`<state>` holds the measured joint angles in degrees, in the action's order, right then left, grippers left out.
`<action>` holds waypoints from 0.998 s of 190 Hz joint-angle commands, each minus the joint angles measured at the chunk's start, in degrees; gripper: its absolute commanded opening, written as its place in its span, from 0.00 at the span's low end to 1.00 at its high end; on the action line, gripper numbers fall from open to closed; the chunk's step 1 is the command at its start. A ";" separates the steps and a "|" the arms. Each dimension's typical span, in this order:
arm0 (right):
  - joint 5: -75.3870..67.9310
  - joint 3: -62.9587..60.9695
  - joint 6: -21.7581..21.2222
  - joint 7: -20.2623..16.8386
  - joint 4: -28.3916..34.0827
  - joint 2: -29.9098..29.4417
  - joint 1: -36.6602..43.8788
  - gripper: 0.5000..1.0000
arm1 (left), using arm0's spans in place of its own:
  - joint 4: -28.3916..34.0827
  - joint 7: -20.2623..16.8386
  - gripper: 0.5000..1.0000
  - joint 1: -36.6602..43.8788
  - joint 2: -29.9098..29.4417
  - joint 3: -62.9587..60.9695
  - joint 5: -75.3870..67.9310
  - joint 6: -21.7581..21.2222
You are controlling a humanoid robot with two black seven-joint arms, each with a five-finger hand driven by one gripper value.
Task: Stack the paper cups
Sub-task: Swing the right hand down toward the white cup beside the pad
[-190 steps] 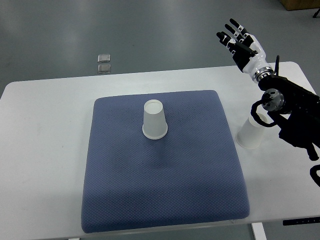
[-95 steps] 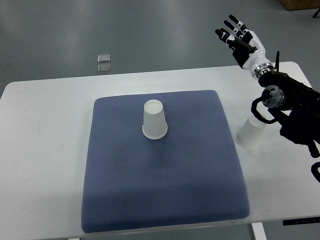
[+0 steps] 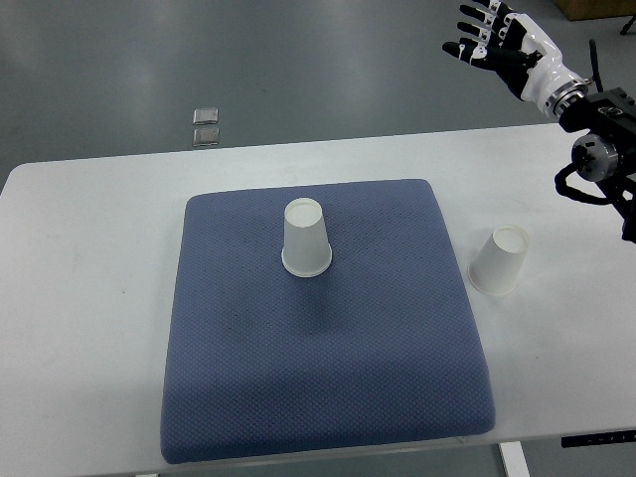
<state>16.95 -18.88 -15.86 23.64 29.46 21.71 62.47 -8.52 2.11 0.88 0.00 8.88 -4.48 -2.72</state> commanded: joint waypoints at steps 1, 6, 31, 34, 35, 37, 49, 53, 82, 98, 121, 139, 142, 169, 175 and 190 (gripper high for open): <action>6.52 4.12 -0.83 0.09 4.46 4.74 1.87 0.83 | 0.00 0.00 1.00 0.00 0.00 0.00 0.00 0.00; 8.19 4.90 -1.36 0.09 6.04 6.58 2.48 0.83 | 0.00 0.00 1.00 0.00 0.00 0.00 0.00 0.00; 14.70 7.19 -6.20 0.00 10.71 12.04 5.03 0.83 | 0.00 0.00 1.00 0.00 0.00 0.00 0.00 0.00; 16.18 7.72 -7.07 0.00 11.49 12.74 5.38 0.83 | 0.00 0.00 1.00 0.00 0.00 0.00 0.00 0.00; 16.19 7.72 -7.08 0.00 11.50 12.74 5.38 0.83 | 0.00 0.00 1.00 0.00 0.00 0.00 0.00 0.00; 16.98 7.90 -7.43 0.00 11.94 13.09 5.56 0.83 | 0.00 0.00 1.00 0.00 0.00 0.00 0.00 0.00; 21.73 9.21 -9.18 0.00 14.31 15.03 6.17 0.83 | 0.00 0.00 1.00 0.00 0.00 0.00 0.00 0.00; 23.31 9.57 -9.80 0.09 15.10 15.64 6.26 0.83 | 0.00 0.00 1.00 0.00 0.00 0.00 0.00 0.00; 38.24 10.71 -14.90 0.09 22.04 19.68 6.44 0.83 | 0.00 0.00 1.00 0.00 0.00 0.00 0.00 0.00; 46.24 10.88 -16.30 0.18 25.20 21.26 6.35 0.83 | 0.00 0.00 1.00 0.00 0.00 0.00 0.00 0.00; 55.83 11.24 -17.27 0.18 28.02 22.06 6.26 0.83 | 0.00 0.00 1.00 0.00 0.00 0.00 0.00 0.00; 61.54 11.24 -17.09 0.35 28.72 22.23 6.53 0.83 | 0.00 0.00 1.00 0.00 0.00 0.00 0.00 0.00; 62.07 11.24 -17.09 0.36 28.72 22.23 6.61 0.83 | 0.00 0.00 1.00 0.00 0.00 0.00 0.00 0.00; 65.32 11.50 -16.74 0.36 29.51 21.88 6.17 0.83 | 0.00 0.00 1.00 0.00 0.00 0.00 0.00 0.00; 66.11 11.94 -16.48 0.18 29.60 21.71 6.00 0.82 | 0.00 0.00 1.00 0.00 0.00 0.00 0.00 0.00; 67.96 13.26 -14.63 0.09 29.60 21.35 5.56 0.82 | 0.00 0.00 1.00 0.00 0.00 0.00 0.00 0.00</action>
<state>82.59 -7.04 -32.39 23.98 58.91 43.55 68.61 -8.52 2.11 0.87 0.00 8.88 -4.48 -2.72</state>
